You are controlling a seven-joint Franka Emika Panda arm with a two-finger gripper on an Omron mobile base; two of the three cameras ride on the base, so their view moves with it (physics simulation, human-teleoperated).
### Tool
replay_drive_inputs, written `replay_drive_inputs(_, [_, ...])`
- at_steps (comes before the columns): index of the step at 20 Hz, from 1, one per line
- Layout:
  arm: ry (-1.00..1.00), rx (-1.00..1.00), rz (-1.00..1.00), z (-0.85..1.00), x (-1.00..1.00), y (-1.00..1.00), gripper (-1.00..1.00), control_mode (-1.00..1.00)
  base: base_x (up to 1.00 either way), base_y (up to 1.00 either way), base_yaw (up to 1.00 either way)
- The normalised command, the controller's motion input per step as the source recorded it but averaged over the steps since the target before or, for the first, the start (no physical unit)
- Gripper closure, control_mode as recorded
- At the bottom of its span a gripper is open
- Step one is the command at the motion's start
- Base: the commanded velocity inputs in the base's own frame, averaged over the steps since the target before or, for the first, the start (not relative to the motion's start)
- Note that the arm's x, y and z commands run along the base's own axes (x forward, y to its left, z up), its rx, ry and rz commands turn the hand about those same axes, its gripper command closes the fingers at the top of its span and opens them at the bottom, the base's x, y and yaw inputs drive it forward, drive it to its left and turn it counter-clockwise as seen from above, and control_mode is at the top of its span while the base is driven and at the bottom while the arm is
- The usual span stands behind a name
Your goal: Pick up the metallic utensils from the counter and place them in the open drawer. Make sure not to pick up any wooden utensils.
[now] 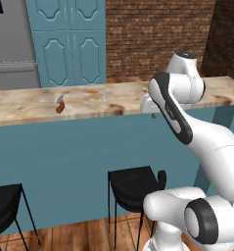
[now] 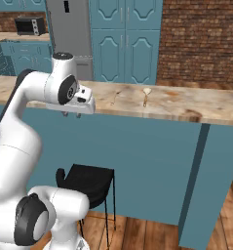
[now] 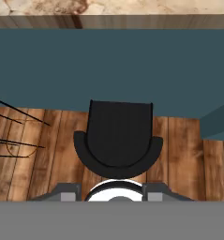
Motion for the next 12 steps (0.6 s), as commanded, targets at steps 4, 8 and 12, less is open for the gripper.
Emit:
replay_drive_inputs(4, [0.0,0.0,0.0,0.0,-0.2,0.0,-1.0,-1.0,0.0,0.0,0.0])
replay_drive_inputs(8, [0.0,0.0,0.02,0.0,-0.3,0.23,-1.0,-1.0,0.0,0.0,0.0])
replay_drive_inputs(12, [-0.01,0.01,0.01,0.0,-0.27,0.31,-1.0,-1.0,0.0,0.0,0.0])
